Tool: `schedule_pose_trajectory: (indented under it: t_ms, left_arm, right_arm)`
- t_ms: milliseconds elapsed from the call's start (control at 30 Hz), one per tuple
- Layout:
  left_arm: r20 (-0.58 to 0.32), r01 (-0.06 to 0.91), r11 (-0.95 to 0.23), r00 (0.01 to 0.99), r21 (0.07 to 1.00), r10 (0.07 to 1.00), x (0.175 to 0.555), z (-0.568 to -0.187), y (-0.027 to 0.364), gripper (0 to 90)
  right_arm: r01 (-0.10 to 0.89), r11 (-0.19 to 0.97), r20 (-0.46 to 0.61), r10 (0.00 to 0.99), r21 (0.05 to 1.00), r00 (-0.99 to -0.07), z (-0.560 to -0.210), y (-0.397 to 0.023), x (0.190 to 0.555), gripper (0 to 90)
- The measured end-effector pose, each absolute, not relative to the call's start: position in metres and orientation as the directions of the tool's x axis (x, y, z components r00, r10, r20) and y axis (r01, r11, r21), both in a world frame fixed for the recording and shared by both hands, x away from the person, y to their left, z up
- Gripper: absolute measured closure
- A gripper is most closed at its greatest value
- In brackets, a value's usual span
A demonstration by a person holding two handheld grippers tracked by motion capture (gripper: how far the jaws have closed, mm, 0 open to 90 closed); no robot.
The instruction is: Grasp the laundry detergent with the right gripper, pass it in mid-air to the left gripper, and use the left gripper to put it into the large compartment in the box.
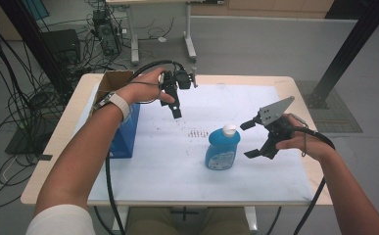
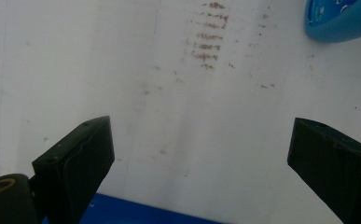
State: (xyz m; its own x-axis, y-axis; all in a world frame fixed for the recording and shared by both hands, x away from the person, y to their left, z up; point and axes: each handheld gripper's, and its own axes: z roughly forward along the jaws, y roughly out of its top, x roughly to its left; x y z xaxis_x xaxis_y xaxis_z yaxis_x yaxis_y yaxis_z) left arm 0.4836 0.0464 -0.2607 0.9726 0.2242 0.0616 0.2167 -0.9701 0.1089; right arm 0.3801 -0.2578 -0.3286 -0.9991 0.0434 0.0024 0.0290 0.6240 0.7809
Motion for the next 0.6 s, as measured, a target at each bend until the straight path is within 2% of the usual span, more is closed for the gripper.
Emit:
schedule_pose_trajectory:
  t_ms: [600]
  left_arm:
    - [0.059,0.219,-0.970,0.972,0.103,0.225,0.4843,-0.2624,0.0459,7.6]
  right_arm:
    - [0.044,0.582,0.012,0.059,0.812,-0.998,-0.3357,-0.2624,0.3799,4.1]
